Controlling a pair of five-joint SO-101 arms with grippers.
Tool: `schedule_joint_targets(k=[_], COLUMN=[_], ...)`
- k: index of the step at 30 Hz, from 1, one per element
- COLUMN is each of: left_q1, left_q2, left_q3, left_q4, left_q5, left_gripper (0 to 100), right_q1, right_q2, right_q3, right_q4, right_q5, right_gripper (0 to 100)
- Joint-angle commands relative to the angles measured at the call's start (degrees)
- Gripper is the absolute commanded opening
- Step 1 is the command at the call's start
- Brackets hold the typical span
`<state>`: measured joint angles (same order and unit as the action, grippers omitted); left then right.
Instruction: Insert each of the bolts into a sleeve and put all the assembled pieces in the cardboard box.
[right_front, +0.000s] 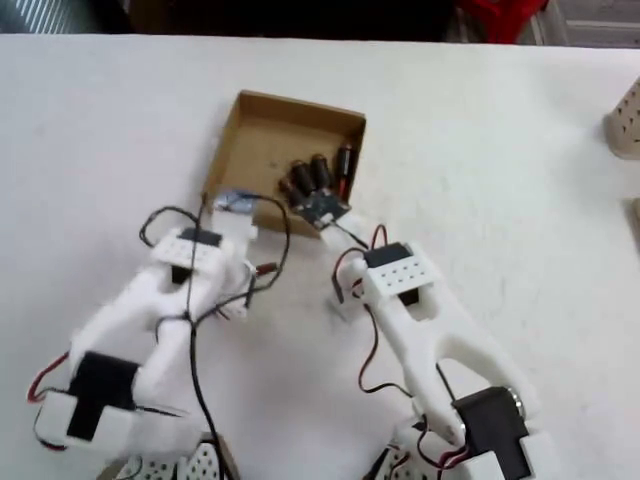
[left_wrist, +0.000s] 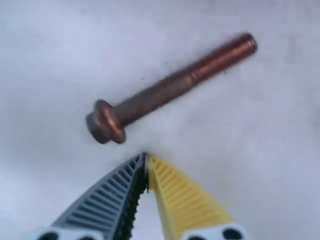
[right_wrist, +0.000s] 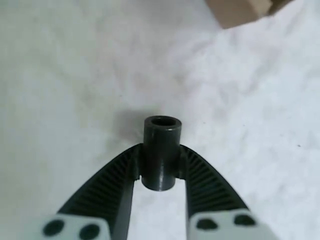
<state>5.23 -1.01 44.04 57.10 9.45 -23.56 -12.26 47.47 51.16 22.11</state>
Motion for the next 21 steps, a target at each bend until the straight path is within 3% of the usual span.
schedule_joint_targets(k=[1, 14, 21], left_q1=[-5.1, -6.7, -7.3], left_q2=[6.3, 15.9, 15.7], left_q3=[-8.5, -29.3, -30.8], left_q4=[0.0, 0.0, -2.6], left_q5=[2.8, 15.7, 17.0], left_gripper=[2, 2, 2], right_q1=[0.3, 0.1, 0.0], right_q2=[-2.2, -2.2, -2.2], right_q3=[-0.3, -0.3, -0.3], right_q4=[-0.7, -0.7, -0.7], right_q5=[0.1, 0.1, 0.3], right_gripper=[1.7, 1.7, 1.7])
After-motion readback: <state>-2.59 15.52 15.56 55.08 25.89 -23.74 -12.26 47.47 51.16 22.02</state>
